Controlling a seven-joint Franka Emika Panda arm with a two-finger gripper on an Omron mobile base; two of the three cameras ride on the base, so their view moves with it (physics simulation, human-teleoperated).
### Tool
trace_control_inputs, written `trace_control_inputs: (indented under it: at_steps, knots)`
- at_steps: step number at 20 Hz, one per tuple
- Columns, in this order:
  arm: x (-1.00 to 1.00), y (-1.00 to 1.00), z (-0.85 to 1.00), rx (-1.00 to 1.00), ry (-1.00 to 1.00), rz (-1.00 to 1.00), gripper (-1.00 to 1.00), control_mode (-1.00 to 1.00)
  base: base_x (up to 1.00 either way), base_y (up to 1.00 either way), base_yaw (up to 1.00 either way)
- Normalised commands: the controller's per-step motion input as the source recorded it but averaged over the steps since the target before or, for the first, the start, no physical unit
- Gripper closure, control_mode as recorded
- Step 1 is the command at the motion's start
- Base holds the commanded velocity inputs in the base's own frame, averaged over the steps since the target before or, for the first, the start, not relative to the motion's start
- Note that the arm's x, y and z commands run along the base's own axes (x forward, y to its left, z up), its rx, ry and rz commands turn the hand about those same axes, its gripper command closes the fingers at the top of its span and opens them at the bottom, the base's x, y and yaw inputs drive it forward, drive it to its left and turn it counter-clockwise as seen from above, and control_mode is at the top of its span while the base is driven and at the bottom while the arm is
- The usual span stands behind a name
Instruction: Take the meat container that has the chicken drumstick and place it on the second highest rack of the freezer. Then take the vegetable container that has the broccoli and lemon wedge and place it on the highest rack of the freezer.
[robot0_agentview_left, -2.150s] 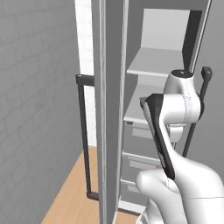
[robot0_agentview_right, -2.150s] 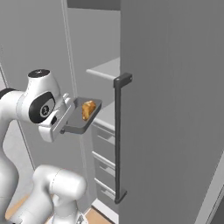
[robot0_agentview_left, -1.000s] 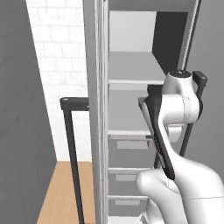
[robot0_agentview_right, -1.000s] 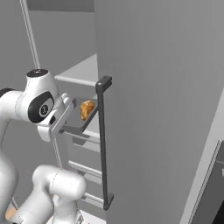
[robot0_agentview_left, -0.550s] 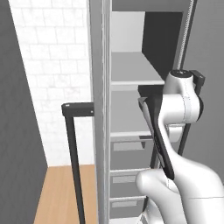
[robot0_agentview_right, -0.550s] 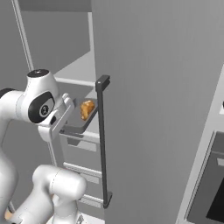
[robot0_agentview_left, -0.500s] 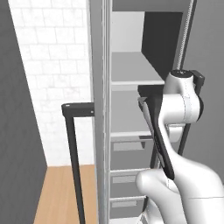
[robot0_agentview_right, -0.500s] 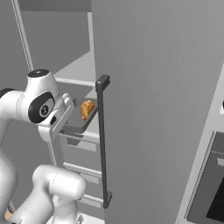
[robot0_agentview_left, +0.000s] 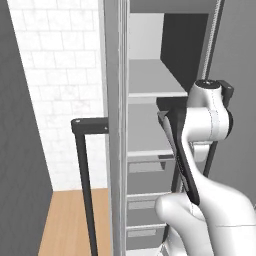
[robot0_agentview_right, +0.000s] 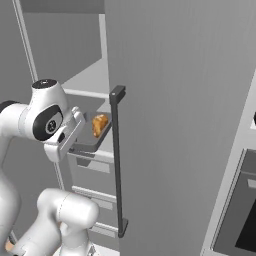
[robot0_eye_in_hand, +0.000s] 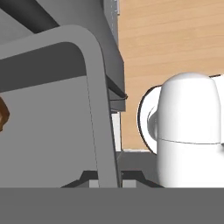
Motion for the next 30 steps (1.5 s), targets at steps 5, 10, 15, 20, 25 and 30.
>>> trace_control_inputs:
  at_steps: [5,10,15,20,25,30]
  knots:
    - [0.14,0.35,-0.07,0.0,0.0,0.0,1.0,-1.0,0.09,0.22,0.0]
    - [0.31,0.64,-0.14,-0.01,0.0,0.0,1.0,-1.0,0.0,0.0,0.0]
    - [0.38,0.1,-0.12,0.0,-0.03,0.0,1.0,-1.0,0.0,0.0,0.0]
    - [0.33,0.0,-0.33,0.0,-0.07,0.0,1.0,-1.0,0.0,0.0,0.0]
    - [0.27,-0.09,-0.32,0.0,-0.05,0.0,1.0,-1.0,0.0,0.0,0.0]
    - [0.53,-0.34,-0.11,0.0,0.0,0.0,1.0,-1.0,0.0,0.0,0.0]
